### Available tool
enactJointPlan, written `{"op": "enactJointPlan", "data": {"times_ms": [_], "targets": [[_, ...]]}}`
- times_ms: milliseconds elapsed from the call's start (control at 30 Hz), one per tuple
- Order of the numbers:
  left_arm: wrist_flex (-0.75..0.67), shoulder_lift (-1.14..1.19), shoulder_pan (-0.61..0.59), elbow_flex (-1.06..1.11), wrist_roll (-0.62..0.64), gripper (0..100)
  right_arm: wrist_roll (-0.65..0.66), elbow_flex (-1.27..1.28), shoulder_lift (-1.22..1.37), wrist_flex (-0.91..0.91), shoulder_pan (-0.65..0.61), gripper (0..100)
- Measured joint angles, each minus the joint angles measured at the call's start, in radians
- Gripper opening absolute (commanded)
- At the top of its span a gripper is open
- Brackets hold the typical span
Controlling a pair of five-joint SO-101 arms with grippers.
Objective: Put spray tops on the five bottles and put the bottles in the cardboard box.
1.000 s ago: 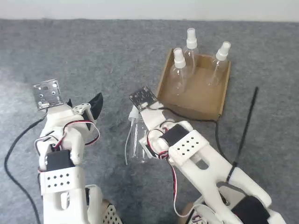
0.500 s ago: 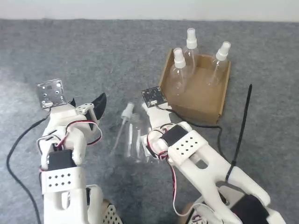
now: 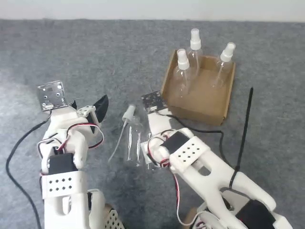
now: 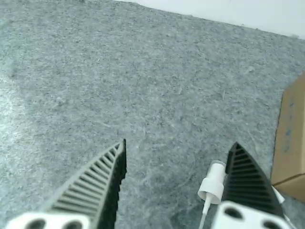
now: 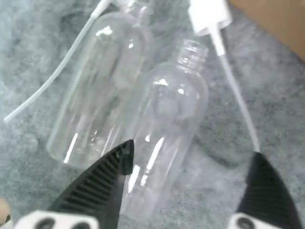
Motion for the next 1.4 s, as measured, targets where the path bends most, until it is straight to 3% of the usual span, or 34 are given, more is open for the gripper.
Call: {"op": "enactJointPlan", "data": {"times_ms": [167, 533, 833, 967, 1200, 1400], "targets": [[0.0, 0.0, 0.0, 0.0, 0.0, 31, 0.003, -0.005, 0.003, 0.003, -0.066, 35.5], [0.0, 0.0, 0.0, 0.0, 0.0, 31, -0.041, -0.005, 0.13, -0.009, -0.069, 33.7], [0.0, 0.0, 0.0, 0.0, 0.0, 31, -0.066, -0.005, 0.178, -0.009, -0.069, 0.1], [0.0, 0.0, 0.0, 0.0, 0.0, 31, 0.028, -0.005, 0.094, 0.012, -0.032, 0.5], [0.0, 0.0, 0.003, 0.0, 0.0, 31, 0.133, -0.103, -0.192, 0.299, 0.078, 0.7], [0.058, 0.002, 0.057, -0.041, -0.055, 31, 0.47, -0.293, -0.434, 0.637, 0.227, 0.9]]}}
